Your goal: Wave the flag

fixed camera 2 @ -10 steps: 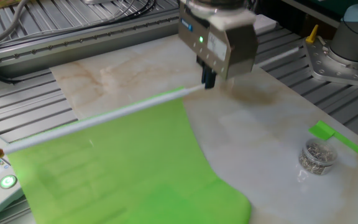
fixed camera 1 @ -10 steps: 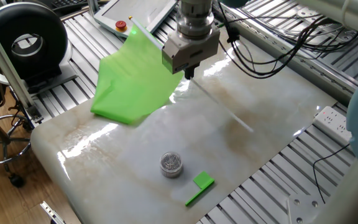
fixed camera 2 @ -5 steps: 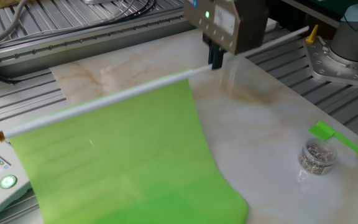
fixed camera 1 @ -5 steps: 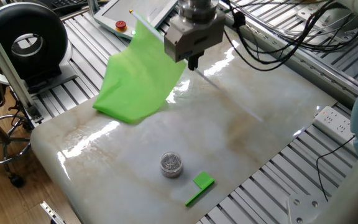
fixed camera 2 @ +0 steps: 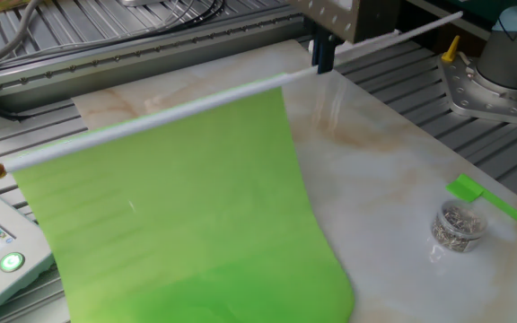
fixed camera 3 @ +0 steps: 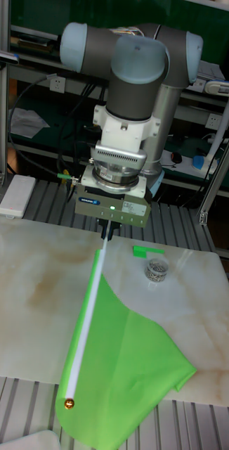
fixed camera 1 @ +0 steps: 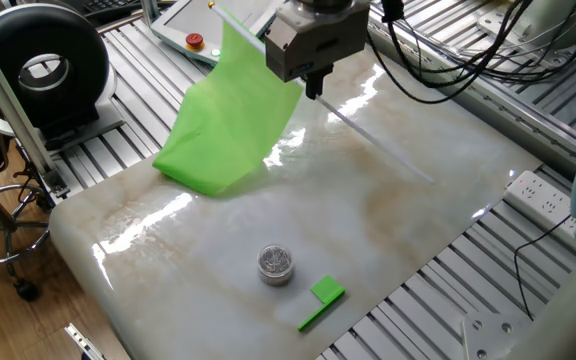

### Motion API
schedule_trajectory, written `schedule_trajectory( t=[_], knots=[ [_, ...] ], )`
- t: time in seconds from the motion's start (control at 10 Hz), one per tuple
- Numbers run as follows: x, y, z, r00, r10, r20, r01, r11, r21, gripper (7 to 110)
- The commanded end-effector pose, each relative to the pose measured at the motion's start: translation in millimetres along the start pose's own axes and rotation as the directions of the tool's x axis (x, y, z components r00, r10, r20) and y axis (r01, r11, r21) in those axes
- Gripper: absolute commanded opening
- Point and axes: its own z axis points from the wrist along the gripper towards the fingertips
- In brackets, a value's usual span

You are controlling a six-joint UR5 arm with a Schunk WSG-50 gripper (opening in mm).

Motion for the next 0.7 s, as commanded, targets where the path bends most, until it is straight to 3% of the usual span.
schedule_trajectory(
  t=[0.0,0.4,0.6],
  knots=[
    [3.5,8,-10.3,1.0,0.01,-0.003,-0.01,1.0,-0.018,7],
    [-0.3,7,-2.7,1.0,0.015,-0.01,-0.015,1.0,-0.01,7],
    [-9.0,8,-2.8,1.0,0.018,0.025,-0.017,1.0,-0.016,7]
  ],
)
